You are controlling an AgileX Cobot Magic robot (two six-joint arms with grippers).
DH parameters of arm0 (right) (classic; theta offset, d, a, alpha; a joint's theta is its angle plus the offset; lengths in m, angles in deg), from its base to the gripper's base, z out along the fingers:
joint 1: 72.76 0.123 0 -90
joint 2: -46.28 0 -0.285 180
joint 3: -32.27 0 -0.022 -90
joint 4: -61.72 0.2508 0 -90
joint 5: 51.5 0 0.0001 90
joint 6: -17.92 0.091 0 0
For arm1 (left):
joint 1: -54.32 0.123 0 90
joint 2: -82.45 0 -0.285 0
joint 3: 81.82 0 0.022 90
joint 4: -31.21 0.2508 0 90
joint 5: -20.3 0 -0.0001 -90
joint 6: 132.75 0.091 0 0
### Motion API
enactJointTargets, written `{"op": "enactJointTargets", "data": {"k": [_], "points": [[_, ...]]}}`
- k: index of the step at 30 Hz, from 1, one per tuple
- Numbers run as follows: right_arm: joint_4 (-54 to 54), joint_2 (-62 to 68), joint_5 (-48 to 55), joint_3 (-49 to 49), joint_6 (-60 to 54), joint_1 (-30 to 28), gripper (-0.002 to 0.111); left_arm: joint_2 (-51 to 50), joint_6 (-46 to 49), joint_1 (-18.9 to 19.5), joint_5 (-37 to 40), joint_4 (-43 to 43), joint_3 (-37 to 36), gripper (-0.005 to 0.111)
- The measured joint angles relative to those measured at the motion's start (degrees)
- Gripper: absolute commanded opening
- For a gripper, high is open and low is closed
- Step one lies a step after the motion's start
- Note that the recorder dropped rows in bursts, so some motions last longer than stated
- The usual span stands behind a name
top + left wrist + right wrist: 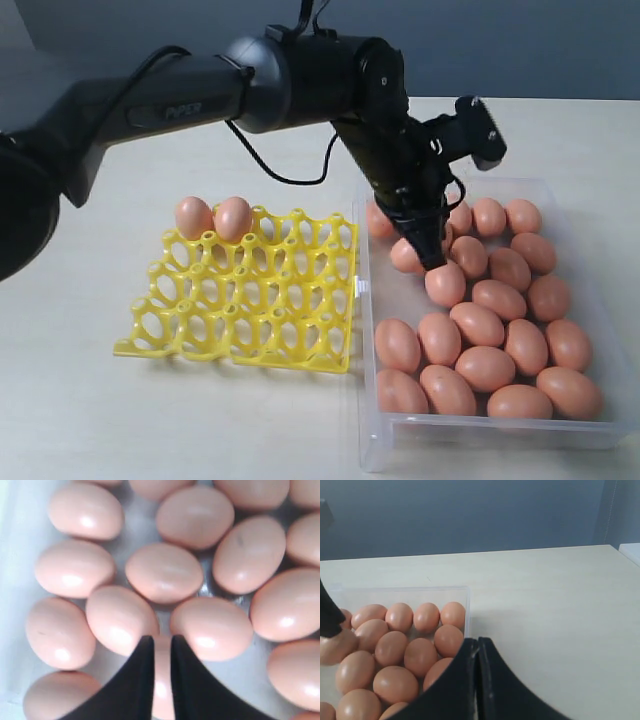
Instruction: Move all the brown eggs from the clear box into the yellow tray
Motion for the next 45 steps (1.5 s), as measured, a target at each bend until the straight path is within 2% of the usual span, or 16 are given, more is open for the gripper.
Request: {"op": "enactJointTargets", "data": {"k": [6, 11, 13, 17, 18, 24, 33, 45], "points": [[0.0, 0.0, 0.0, 0.0, 0.0, 0.0, -0.001, 1.76, 0.12, 0.0, -3.9, -3.95, 0.0, 0.0], [0.0, 0.0, 0.0, 0.0, 0.0, 0.0, -0.001, 2.19, -2.44, 0.0, -1.79, -3.86, 0.0, 0.004], [0.0, 0.0, 0.0, 0.0, 0.0, 0.0, -0.001, 2.19, -5.22, 0.11, 0.81, -2.93, 0.0, 0.014], [0.0, 0.0, 0.0, 0.0, 0.0, 0.0, -0.001, 2.19, -10.37, 0.99, 2.26, -0.16, 0.0, 0.054], [0.0, 0.0, 0.0, 0.0, 0.0, 0.0, -0.001, 2.19, -11.37, 1.23, 2.26, 0.14, 0.0, 0.057], [0.0, 0.0, 0.0, 0.0, 0.0, 0.0, -0.001, 2.19, -20.15, 2.23, 3.12, 3.08, 0.0, 0.046], [0.0, 0.0, 0.0, 0.0, 0.0, 0.0, -0.001, 0.52, -25.15, 2.23, 1.11, 1.44, 0.0, 0.046], [0.0, 0.0, 0.0, 0.0, 0.0, 0.0, -0.001, -3.66, -30.59, 2.23, 3.44, 1.07, 0.11, 0.046]]}}
